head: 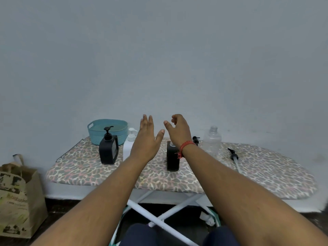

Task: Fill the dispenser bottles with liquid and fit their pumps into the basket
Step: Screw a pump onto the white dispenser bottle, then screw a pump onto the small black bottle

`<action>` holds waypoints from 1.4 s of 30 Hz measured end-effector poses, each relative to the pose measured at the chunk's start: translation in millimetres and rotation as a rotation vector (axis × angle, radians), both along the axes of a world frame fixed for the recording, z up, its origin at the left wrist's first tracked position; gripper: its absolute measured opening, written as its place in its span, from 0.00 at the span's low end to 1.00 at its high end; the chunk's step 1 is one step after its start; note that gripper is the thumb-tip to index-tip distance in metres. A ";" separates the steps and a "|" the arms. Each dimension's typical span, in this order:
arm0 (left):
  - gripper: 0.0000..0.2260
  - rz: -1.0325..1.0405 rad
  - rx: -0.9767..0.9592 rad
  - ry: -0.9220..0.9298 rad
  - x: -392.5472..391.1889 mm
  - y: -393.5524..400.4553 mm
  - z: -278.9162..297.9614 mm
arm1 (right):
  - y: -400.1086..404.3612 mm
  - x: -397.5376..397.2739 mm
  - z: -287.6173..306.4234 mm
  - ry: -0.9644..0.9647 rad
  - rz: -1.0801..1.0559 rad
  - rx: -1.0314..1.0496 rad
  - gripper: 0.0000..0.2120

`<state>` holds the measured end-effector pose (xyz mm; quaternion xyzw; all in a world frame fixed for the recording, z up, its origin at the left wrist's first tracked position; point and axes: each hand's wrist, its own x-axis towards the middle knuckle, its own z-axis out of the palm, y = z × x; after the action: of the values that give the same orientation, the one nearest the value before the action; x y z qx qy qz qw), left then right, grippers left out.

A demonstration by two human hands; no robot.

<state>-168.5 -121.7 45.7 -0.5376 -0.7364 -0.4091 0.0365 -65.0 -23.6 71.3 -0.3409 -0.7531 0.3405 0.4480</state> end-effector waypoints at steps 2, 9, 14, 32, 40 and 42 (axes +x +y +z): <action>0.34 -0.027 -0.011 0.009 10.4 8.7 0.0 | 8.7 12.7 0.3 -0.035 -0.041 0.026 0.20; 0.38 -0.093 -0.106 -0.089 17.1 52.5 -6.9 | 54.0 26.2 -22.9 -0.161 -0.155 -0.069 0.22; 0.34 -0.168 -0.129 -0.276 3.0 90.0 -4.4 | 101.6 7.9 -46.8 -0.314 -0.272 -0.177 0.21; 0.40 -0.393 -0.426 -0.777 -47.4 213.6 -44.2 | 210.2 -46.2 -134.8 -0.797 -0.541 -0.241 0.21; 0.45 -0.380 -0.338 -0.891 -50.7 202.5 -34.5 | 207.1 -47.0 -115.7 -0.758 -0.456 -0.022 0.16; 0.42 -0.361 -0.311 -0.882 -49.9 193.5 -26.3 | 199.7 -47.7 -103.0 -0.676 -0.430 0.023 0.19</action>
<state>-218.4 71.7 19.4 -0.4315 -0.6292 -0.4825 -0.4303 -112.7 176.0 -31.7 -0.5784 -0.7735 0.0992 0.2396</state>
